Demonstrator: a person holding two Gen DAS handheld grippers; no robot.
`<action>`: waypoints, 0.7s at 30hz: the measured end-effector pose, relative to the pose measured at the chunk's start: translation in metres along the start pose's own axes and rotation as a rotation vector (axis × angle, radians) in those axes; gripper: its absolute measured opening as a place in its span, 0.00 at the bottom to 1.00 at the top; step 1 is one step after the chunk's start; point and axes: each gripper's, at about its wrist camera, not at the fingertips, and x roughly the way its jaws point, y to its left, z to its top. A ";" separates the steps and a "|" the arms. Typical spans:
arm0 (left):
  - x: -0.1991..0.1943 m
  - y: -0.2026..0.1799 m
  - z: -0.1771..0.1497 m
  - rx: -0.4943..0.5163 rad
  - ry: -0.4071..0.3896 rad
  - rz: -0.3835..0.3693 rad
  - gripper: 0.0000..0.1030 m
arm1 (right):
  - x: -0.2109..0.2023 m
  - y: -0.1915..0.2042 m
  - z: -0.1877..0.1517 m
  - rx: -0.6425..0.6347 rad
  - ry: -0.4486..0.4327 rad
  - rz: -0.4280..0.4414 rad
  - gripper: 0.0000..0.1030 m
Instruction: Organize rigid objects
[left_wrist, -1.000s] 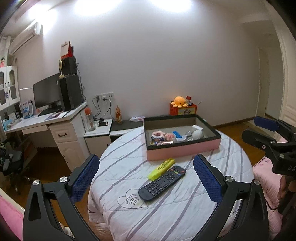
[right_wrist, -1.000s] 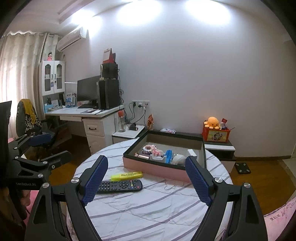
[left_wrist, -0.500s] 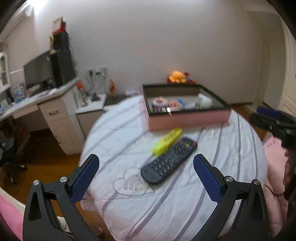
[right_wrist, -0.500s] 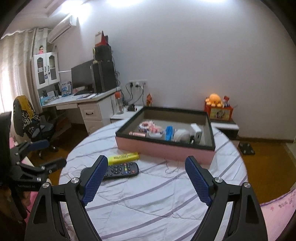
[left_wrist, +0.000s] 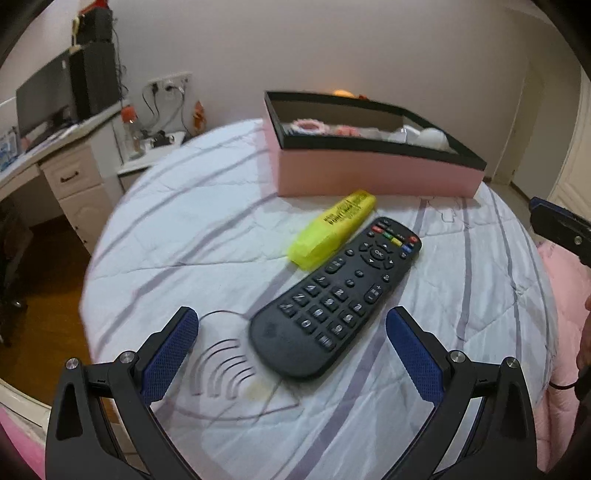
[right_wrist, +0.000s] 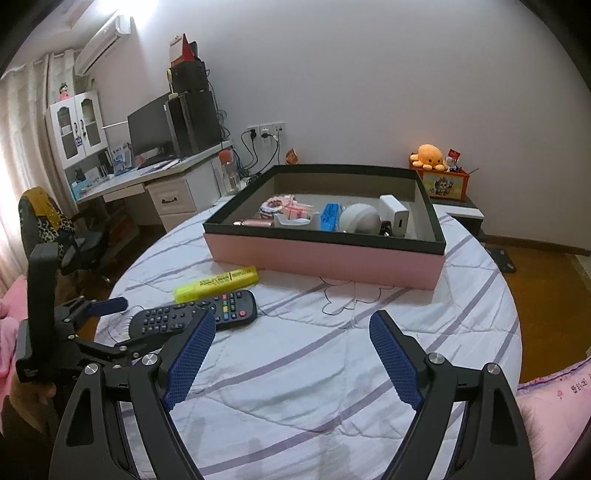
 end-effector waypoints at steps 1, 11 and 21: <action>0.003 -0.003 0.000 0.002 0.006 -0.015 0.97 | 0.001 -0.002 0.000 0.005 0.003 0.000 0.84; 0.002 -0.066 0.002 0.084 0.028 -0.226 0.89 | -0.006 -0.025 -0.007 0.048 0.014 -0.016 0.84; -0.005 -0.109 0.004 0.149 0.028 -0.241 0.91 | -0.015 -0.051 -0.016 0.108 0.021 -0.044 0.84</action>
